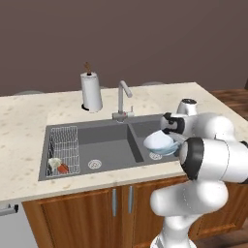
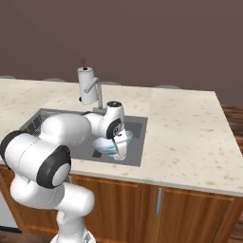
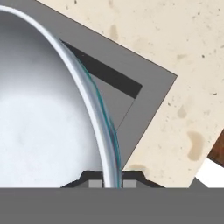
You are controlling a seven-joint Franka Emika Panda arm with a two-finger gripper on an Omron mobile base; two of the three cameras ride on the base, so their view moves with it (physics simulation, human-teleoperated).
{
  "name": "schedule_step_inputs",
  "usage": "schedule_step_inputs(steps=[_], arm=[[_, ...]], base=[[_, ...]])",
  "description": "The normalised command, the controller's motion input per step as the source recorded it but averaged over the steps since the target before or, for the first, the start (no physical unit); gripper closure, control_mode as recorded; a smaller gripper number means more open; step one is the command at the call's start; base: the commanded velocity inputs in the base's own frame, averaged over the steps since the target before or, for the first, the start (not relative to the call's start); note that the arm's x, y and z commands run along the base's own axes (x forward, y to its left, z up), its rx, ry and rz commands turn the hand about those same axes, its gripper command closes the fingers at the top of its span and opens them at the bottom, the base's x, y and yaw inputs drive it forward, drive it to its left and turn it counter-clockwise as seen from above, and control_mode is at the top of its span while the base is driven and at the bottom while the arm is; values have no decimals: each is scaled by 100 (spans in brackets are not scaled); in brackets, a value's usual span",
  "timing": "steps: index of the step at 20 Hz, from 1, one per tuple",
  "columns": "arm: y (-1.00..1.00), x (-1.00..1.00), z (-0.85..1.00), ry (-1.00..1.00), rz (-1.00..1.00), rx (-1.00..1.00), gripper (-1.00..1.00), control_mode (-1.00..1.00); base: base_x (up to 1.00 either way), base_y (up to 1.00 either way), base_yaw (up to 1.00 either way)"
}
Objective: Dump the sweet potato and garlic from the bowl so the bowl can be washed. Place the bowl in the sink after clearing the leftovers.
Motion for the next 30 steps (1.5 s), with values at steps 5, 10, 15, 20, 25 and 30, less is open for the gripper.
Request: schedule_step_inputs(steps=[5,10,15,20,25,30], arm=[[0,15,-29,0,0,0,100,-100],[0,15,-36,0,0,0,100,-100],[0,10,-25,0,0,0,100,-100],[0,36,-18,-4,0,0,100,-100],[0,45,-11,-3,0,0,100,-100],[2,44,-14,-1,-1,0,-100,-100]], base=[[0,0,0],[0,0,0],[0,0,0],[0,0,0],[0,0,0],[0,0,0]])
